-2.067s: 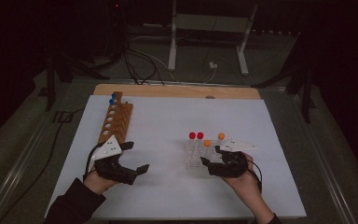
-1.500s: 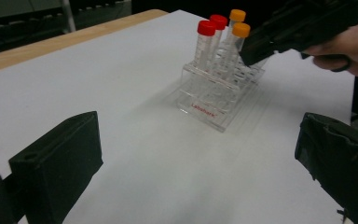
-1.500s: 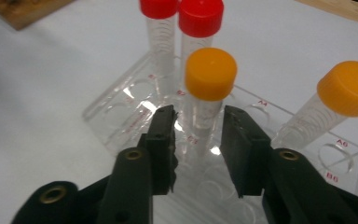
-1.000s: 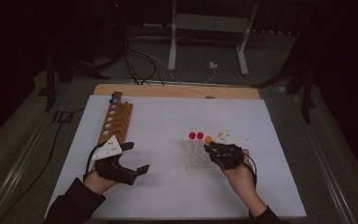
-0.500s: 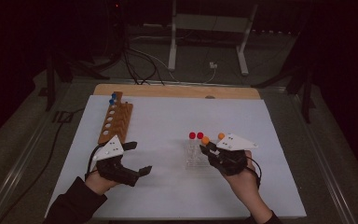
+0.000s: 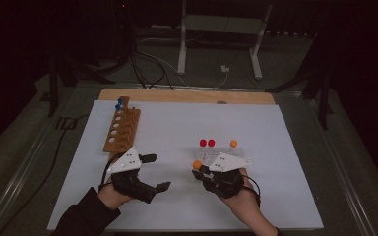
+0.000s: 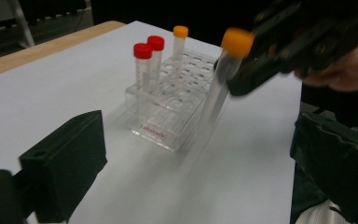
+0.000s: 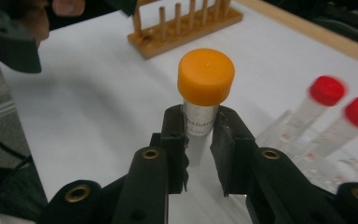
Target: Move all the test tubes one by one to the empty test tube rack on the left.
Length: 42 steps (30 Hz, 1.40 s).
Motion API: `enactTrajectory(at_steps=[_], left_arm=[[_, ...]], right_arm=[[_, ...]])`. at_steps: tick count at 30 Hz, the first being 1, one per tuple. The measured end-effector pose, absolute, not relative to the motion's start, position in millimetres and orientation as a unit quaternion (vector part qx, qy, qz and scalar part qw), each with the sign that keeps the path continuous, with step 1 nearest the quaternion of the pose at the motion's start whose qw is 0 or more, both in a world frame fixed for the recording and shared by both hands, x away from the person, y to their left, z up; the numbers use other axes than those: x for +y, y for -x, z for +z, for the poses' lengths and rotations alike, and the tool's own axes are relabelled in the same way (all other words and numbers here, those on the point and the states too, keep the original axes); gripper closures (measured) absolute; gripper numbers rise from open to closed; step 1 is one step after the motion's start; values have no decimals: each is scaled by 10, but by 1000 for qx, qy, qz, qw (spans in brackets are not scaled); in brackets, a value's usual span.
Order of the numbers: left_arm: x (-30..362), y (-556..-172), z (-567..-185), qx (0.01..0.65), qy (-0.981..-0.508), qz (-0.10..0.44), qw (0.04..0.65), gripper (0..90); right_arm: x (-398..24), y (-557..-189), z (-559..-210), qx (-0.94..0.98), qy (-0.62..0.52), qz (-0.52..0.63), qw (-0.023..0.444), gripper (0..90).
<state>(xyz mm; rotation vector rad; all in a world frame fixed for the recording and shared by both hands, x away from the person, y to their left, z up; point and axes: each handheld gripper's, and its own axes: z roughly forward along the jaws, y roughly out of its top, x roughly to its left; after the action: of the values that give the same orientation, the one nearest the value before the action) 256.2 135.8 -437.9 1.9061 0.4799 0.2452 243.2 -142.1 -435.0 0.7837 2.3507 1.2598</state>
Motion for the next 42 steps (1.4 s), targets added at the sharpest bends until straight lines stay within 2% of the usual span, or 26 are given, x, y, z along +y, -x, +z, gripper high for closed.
enactTrajectory(at_steps=[3,5,22,29,38,42], left_arm=[[1294,-2560,-4361,195,-805,99,552,93],[1255,-2573,-4369,191,-803,95,556,182],[939,-2626,-4443,167,-819,89,541,595],[883,-2627,-4466,157,-826,89,534,694],[893,-2614,-4447,153,-829,101,529,719],[943,-2624,-4422,155,-828,103,530,720]], right_arm=[[-1373,-2434,-4410,838,-274,440,172,752],[-1342,-2427,-4440,841,-271,437,168,752],[-1211,-2402,-4530,854,-261,426,148,752],[-1210,-2403,-4530,854,-261,425,148,752],[-1211,-2409,-4537,852,-260,430,146,747],[-1238,-2406,-4521,848,-260,440,143,672]])
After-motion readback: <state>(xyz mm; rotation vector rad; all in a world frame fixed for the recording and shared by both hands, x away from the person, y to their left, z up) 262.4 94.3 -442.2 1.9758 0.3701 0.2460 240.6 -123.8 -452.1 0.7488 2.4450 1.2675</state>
